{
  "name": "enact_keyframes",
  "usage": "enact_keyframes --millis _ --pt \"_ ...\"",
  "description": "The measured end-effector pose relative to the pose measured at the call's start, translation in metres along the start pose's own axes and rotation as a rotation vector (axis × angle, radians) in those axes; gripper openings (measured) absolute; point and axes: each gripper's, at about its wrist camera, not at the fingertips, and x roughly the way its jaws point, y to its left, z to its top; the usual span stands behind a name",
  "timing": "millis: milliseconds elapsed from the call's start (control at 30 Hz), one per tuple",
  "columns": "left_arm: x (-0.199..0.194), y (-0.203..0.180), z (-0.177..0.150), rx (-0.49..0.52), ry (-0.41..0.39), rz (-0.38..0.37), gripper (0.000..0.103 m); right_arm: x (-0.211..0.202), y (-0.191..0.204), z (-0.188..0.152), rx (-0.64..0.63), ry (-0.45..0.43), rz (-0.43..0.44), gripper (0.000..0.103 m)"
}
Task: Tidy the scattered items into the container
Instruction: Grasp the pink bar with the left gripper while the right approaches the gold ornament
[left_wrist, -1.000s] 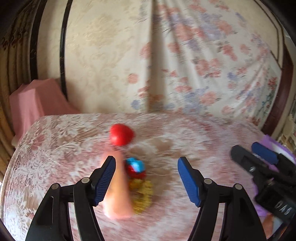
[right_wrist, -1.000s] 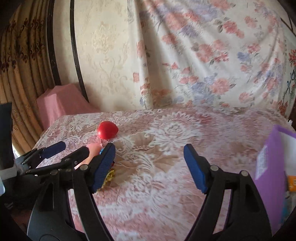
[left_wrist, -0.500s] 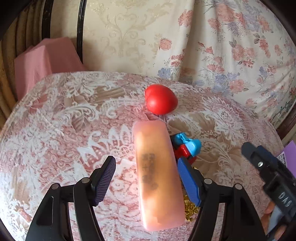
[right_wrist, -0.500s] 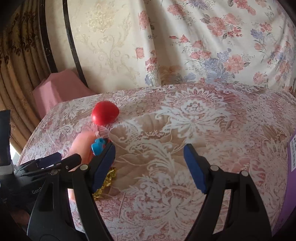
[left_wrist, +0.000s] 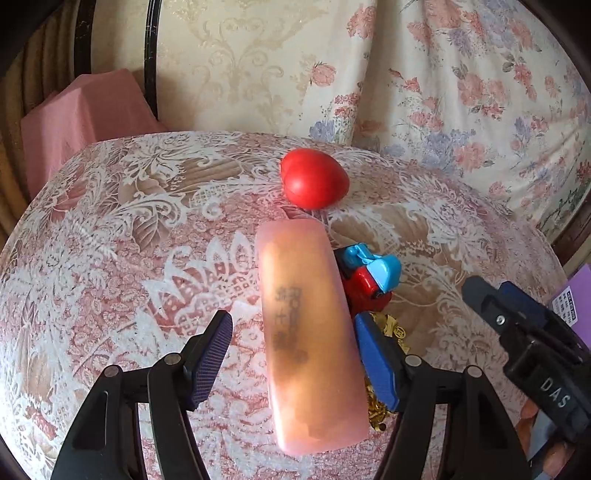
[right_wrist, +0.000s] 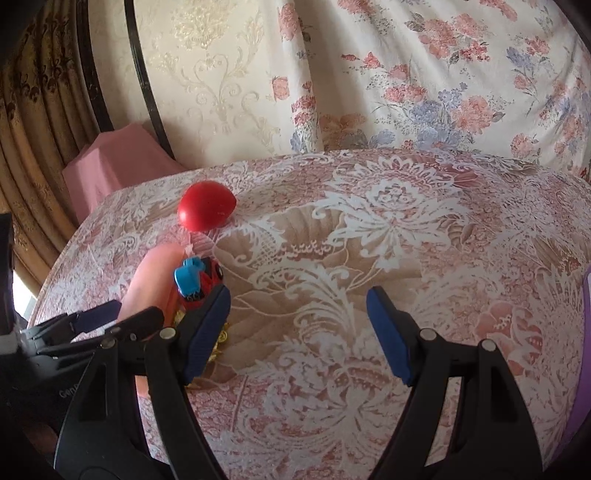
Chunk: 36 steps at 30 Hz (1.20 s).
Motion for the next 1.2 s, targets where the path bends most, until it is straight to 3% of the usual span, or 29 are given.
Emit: enact_keyframes --millis 133,267,433,633,933,1200 --pt "-0.002 0.003 0.001 0.001 -0.010 -0.014 0.057 0.001 0.003 0.001 -0.026 0.006 -0.007 0.078" --pt "-0.003 0.012 0.003 -0.010 -0.027 0.020 0.054 0.002 0.008 0.001 -0.046 0.012 0.001 0.078" --pt "0.004 0.024 0.004 -0.029 -0.029 0.035 0.054 0.012 0.031 0.001 -0.123 0.038 0.015 0.078" --pt "0.011 0.034 0.003 -0.038 -0.028 0.001 0.056 0.024 0.055 0.003 -0.178 0.056 0.046 0.078" --pt "0.012 0.044 0.004 -0.027 -0.029 0.014 0.064 0.043 0.061 0.007 -0.194 0.097 0.070 0.078" --pt "0.011 0.051 0.005 -0.016 -0.027 0.020 0.064 0.063 0.068 0.006 -0.210 0.143 0.062 0.078"
